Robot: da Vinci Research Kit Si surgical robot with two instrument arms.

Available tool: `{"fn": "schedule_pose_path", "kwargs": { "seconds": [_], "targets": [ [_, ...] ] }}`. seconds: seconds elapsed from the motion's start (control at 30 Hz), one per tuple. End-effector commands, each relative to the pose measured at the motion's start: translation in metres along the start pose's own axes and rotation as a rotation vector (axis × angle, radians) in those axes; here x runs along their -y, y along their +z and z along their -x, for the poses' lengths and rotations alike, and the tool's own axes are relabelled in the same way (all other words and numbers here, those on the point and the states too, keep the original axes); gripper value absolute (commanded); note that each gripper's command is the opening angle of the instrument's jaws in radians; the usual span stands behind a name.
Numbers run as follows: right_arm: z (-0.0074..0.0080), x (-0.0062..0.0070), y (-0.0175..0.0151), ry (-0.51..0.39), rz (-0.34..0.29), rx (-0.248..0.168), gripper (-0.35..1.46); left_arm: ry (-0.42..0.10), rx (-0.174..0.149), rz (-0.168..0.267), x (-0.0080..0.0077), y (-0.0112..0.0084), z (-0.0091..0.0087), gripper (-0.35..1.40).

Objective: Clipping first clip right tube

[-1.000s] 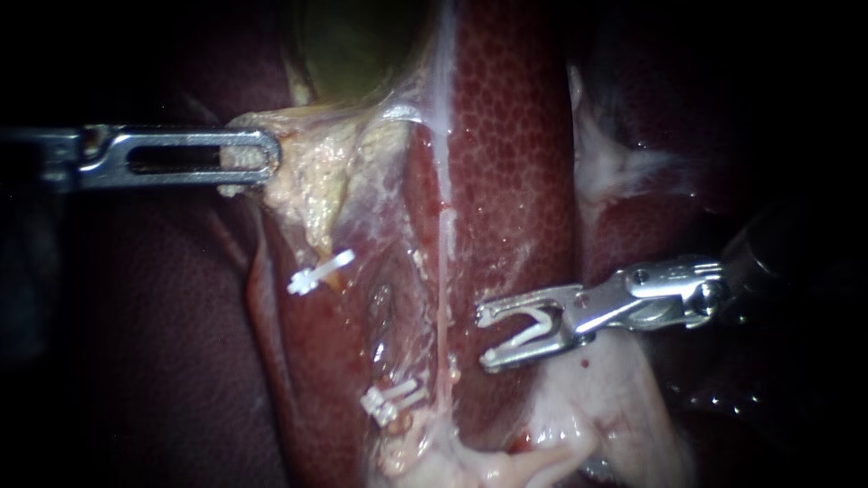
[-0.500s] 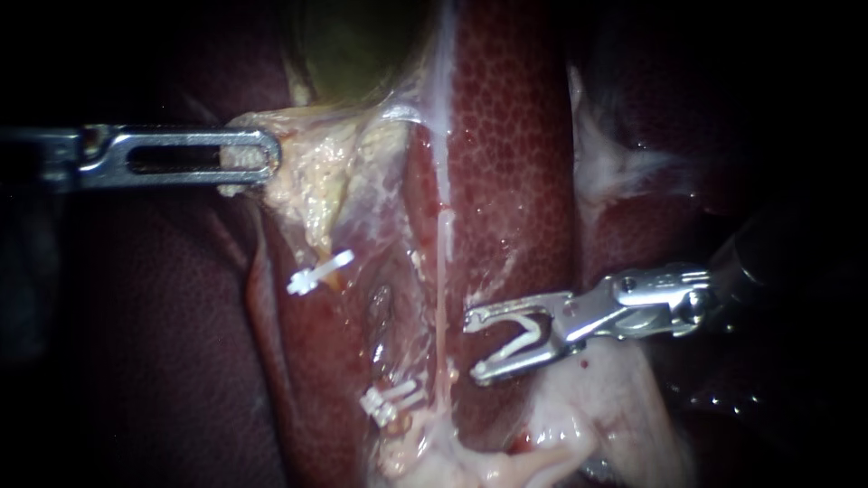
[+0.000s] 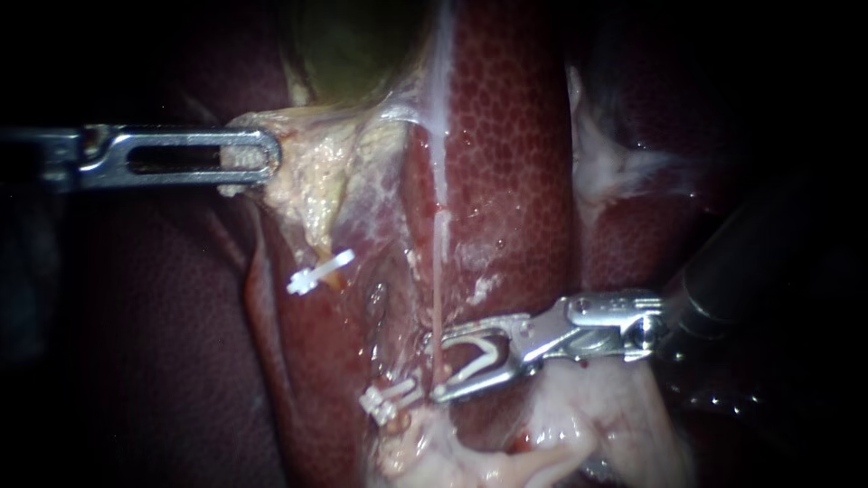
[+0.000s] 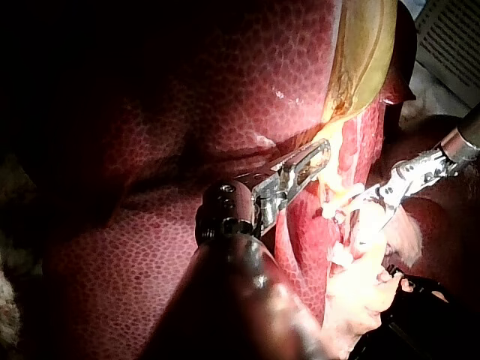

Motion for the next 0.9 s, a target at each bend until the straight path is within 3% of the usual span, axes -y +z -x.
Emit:
{"fn": "schedule_pose_path", "kwargs": {
  "seconds": [0.03,0.27,0.9],
  "targets": [
    [-0.0001,0.0001,0.0001,0.005,-0.007,-0.007,0.47,0.000,0.000,0.000,0.0000,0.0000,0.0000,-0.35],
    [-0.0004,0.0005,0.0006,0.033,-0.053,-0.031,0.39,0.000,0.000,0.000,0.0000,0.0000,0.0000,-0.35],
    [-0.0003,0.0002,0.0014,0.042,-0.052,-0.043,0.38,0.000,0.000,0.000,0.0000,0.0001,0.0000,-0.35]
  ]
}}
